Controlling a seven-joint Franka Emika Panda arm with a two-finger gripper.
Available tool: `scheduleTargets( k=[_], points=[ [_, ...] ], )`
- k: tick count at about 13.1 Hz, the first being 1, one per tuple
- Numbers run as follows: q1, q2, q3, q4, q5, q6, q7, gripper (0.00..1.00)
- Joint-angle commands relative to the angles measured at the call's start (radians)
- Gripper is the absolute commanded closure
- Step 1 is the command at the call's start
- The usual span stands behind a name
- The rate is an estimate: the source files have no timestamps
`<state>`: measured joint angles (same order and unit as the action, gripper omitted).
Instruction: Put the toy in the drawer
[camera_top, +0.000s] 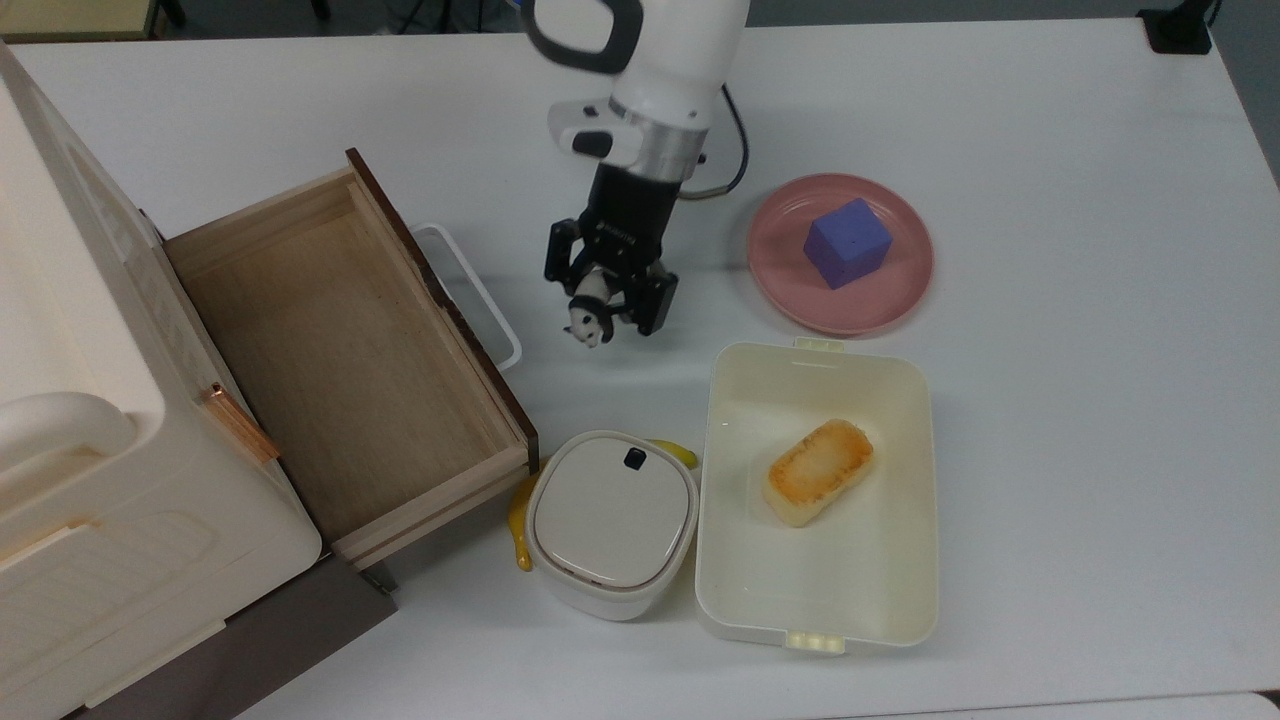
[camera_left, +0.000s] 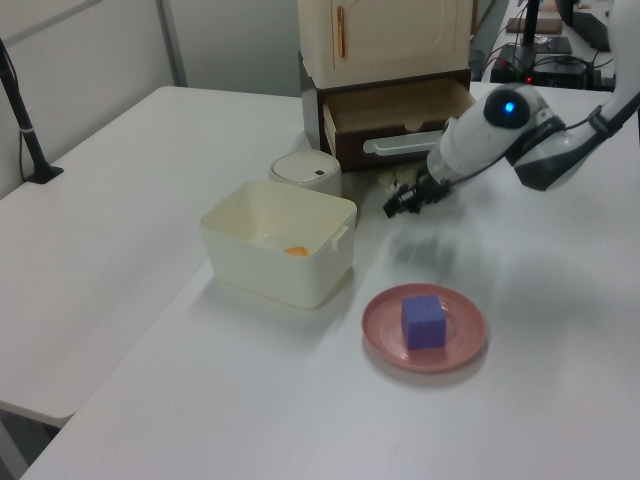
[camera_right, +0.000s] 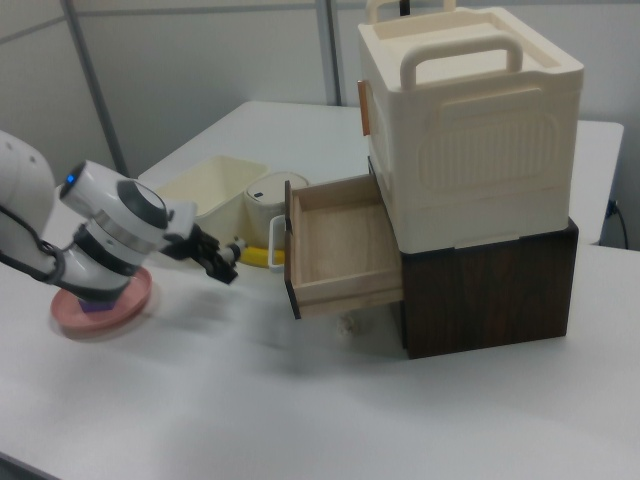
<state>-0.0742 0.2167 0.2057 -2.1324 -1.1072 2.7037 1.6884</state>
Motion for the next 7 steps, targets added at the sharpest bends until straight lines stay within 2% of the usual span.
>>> scheduleTargets(
  k=[1,3,6,7],
  points=[
    [0.010,-0.073,0.018,-0.023,0.058,0.021,-0.015,1.00],
    [0.045,-0.069,0.009,-0.020,0.064,0.013,-0.010,1.00],
    [0.068,-0.066,0.009,-0.017,0.134,-0.012,-0.100,1.00],
    [0.079,-0.065,0.006,0.002,0.235,-0.024,-0.178,1.00]
  ],
)
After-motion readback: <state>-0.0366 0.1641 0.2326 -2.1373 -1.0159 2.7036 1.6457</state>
